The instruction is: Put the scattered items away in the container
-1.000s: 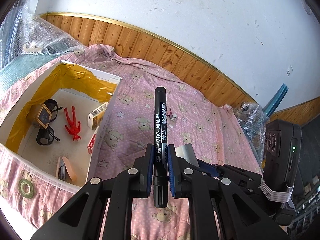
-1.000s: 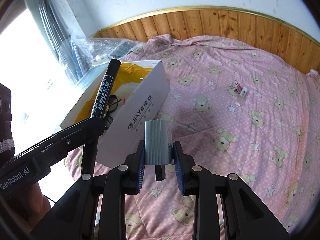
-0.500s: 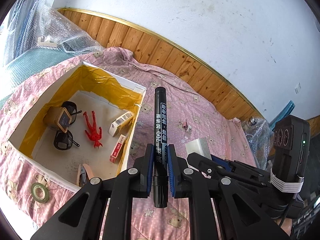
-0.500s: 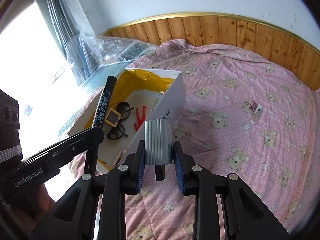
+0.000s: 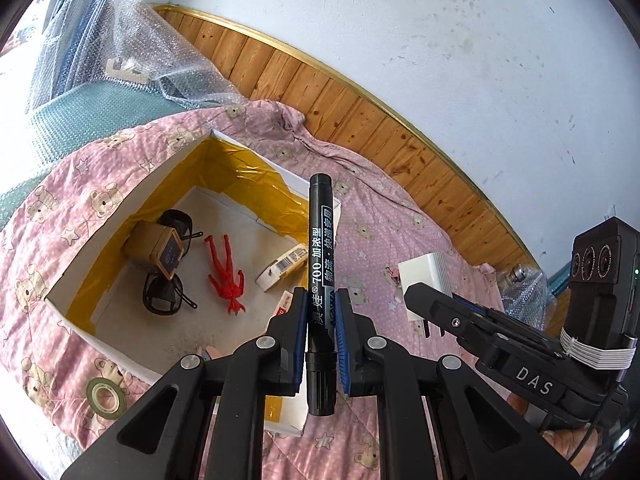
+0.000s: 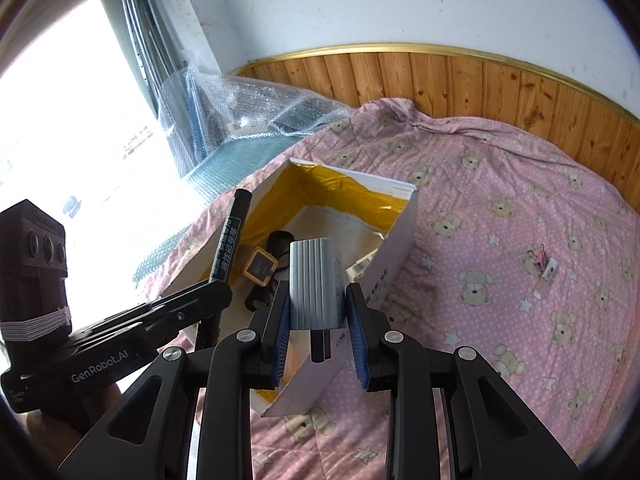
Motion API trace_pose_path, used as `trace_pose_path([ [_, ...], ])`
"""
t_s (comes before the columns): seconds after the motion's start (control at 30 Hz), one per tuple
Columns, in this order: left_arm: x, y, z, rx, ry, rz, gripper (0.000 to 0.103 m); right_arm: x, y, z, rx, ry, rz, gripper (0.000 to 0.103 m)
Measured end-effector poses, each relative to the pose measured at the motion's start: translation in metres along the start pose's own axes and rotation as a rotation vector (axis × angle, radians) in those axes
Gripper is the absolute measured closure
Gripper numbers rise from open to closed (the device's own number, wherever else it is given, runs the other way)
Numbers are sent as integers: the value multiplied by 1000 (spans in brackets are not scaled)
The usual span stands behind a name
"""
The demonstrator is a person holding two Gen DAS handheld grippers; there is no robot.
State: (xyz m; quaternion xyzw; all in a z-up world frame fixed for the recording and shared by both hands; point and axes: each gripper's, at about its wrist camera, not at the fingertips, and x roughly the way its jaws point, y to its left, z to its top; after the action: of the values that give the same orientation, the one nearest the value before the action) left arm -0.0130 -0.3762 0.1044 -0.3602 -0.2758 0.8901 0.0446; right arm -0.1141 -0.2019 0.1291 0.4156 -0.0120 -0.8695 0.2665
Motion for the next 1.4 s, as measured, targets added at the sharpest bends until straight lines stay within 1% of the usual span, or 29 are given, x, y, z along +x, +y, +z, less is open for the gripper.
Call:
trace_pose_path([
  [0.27, 13, 18, 29, -21, -7, 37, 89, 23, 6, 25, -20, 7, 11, 75],
  [0.47, 32, 35, 46, -53, 13, 48, 89, 46, 10, 41, -29, 23, 12, 75],
  [0.67, 51, 44, 62, -53, 36, 75, 89, 67, 8, 56, -29, 39, 15, 75],
  [0.83, 72, 56, 79, -64, 58, 109, 89, 91, 4, 68, -35, 63, 5, 75],
  [0.9, 84, 60, 86, -69, 78, 112, 89, 102, 1, 73, -33, 75, -2, 75],
  [1.07, 114, 71, 104, -87, 109, 151, 89, 129, -8, 85, -39, 96, -23, 74],
  [1.13, 130, 73, 110, -73, 137, 145, 83, 145, -12, 88, -49, 117, -37, 72],
  [1.17, 137, 74, 112, -75, 146, 135, 66, 149, -14, 88, -43, 114, -50, 68],
  [1.2, 143, 76, 114, -78, 140, 122, 50, 153, -18, 88, -33, 116, -53, 59],
  [1.27, 150, 79, 115, -67, 135, 179, 49, 154, -26, 85, 2, 118, -46, 59],
  [1.37, 146, 91, 112, -123, 141, 156, 49, 147, -32, 77, 31, 119, -26, 59],
  [1.4, 142, 92, 111, -123, 138, 153, 49, 143, -33, 75, 37, 116, -23, 59],
])
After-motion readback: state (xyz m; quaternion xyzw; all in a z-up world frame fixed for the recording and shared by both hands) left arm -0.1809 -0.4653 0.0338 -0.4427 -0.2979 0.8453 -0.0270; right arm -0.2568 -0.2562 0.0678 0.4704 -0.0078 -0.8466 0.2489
